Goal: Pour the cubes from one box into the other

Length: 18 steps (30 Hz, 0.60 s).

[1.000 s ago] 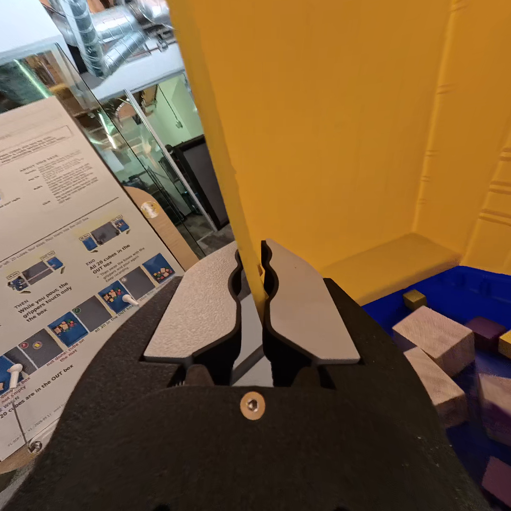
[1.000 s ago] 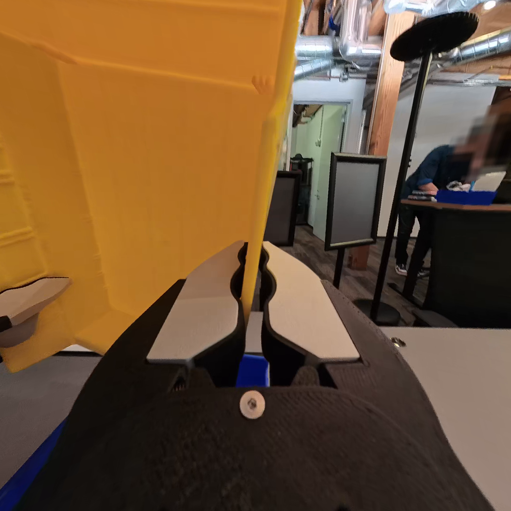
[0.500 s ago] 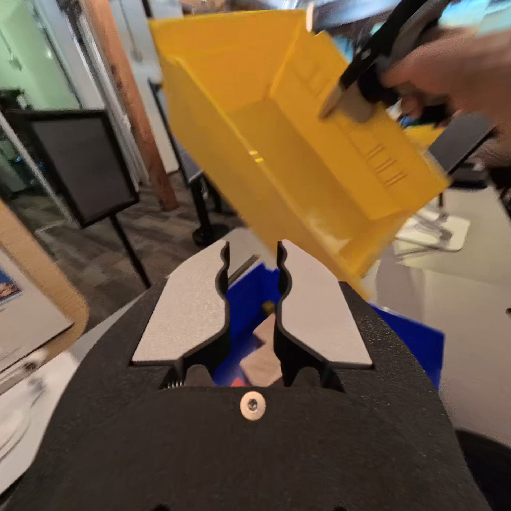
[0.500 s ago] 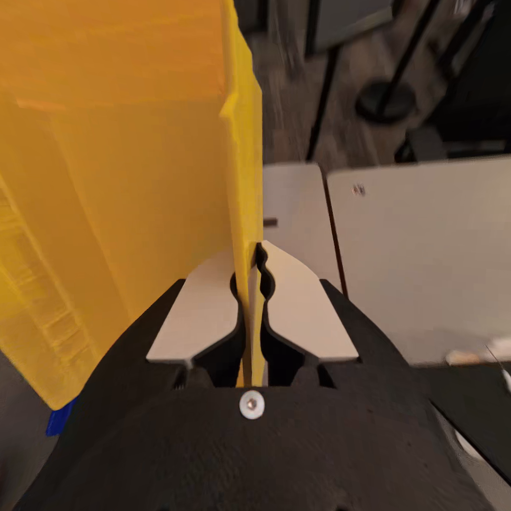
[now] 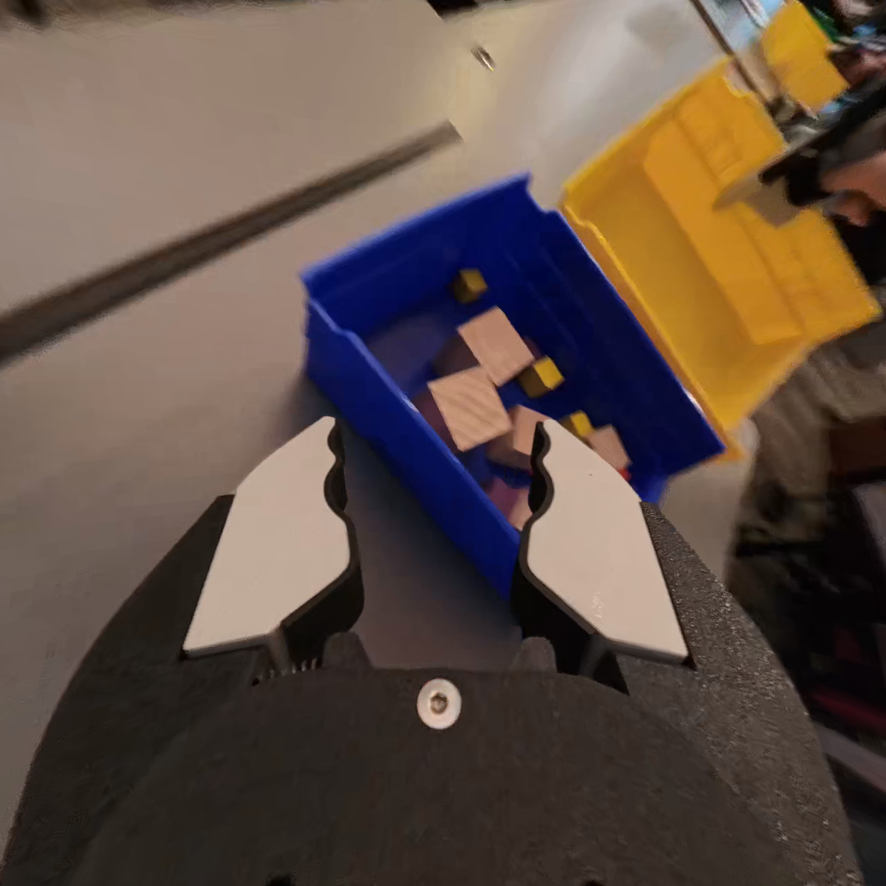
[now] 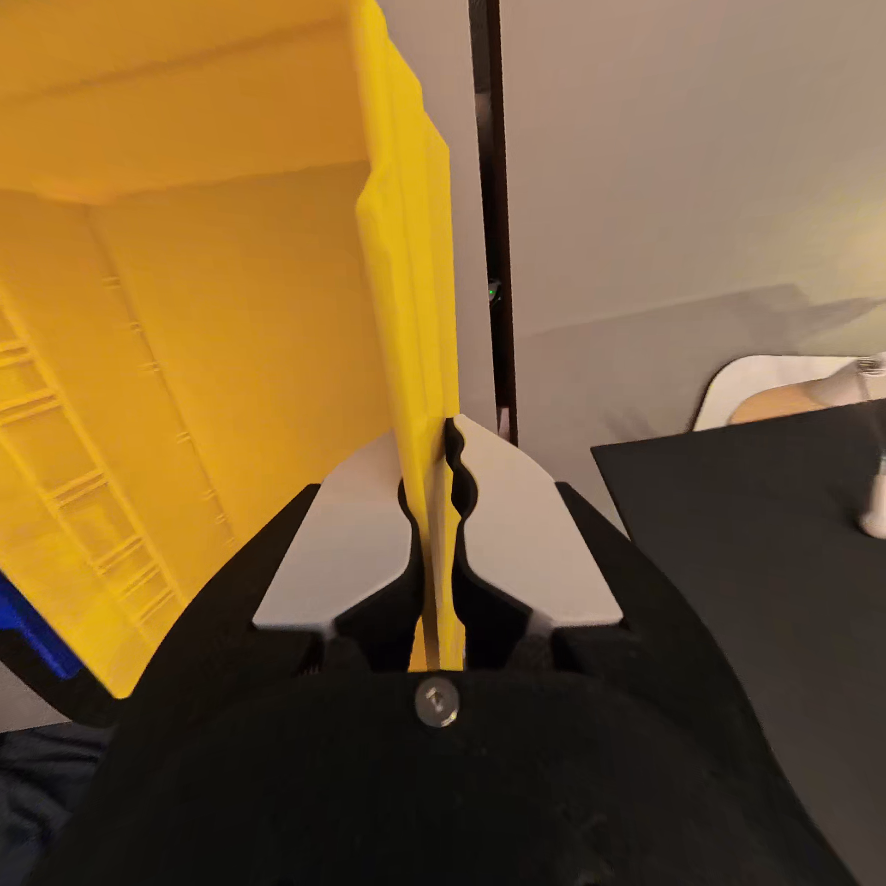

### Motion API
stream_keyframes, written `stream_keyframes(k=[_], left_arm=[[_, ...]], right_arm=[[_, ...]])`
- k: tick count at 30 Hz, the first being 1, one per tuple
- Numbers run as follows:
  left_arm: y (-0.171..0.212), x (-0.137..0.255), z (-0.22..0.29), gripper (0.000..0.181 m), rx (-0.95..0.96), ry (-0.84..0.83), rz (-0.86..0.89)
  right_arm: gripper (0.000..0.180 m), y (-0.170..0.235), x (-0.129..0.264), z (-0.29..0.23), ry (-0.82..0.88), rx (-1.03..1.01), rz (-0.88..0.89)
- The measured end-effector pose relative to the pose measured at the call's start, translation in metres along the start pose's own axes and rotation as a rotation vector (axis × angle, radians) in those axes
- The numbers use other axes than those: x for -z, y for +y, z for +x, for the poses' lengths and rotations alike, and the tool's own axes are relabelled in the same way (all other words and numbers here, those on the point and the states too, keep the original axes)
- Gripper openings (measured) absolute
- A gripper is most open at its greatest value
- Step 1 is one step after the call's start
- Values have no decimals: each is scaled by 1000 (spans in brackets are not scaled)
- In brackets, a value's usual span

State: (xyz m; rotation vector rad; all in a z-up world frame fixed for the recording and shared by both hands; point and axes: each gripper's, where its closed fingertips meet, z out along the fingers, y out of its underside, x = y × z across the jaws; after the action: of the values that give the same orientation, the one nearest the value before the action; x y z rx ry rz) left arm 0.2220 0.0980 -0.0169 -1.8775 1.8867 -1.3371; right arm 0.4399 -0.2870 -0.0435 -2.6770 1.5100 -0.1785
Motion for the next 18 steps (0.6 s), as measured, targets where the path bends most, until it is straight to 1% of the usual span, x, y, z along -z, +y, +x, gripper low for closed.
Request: stream_keyframes(k=[1,4,6,8,11,13,15,16,18], left_arm=[[9,-8,4,74,17,35,-48],[32,-31,-3,76,3,-50,-173],[44,-43,-1,75,9,-71,-239],[54,-50,-3,77,4,-122,-304],[56,-48,-1,56,39,-116,-322],[56,-45,-2,36,58,-110,-322],[57,-46,4,22,70,-67,-333],[58,-46,4,22,65,-68,-368],[64,-46,4,21,55,-82,-493]], right_arm=[[7,2,-9,2,-10,-6,-13],[5,6,-31,5,-30,-20,-38],[5,5,-39,0,-98,-27,-30],[5,7,-46,0,-105,-14,-37],[5,6,-49,1,-123,-13,-19],[5,10,-49,3,-118,-6,-24],[5,11,-50,4,-123,-8,-22],[5,13,-50,5,-125,-9,-23],[5,14,-53,5,-136,-21,-18]])
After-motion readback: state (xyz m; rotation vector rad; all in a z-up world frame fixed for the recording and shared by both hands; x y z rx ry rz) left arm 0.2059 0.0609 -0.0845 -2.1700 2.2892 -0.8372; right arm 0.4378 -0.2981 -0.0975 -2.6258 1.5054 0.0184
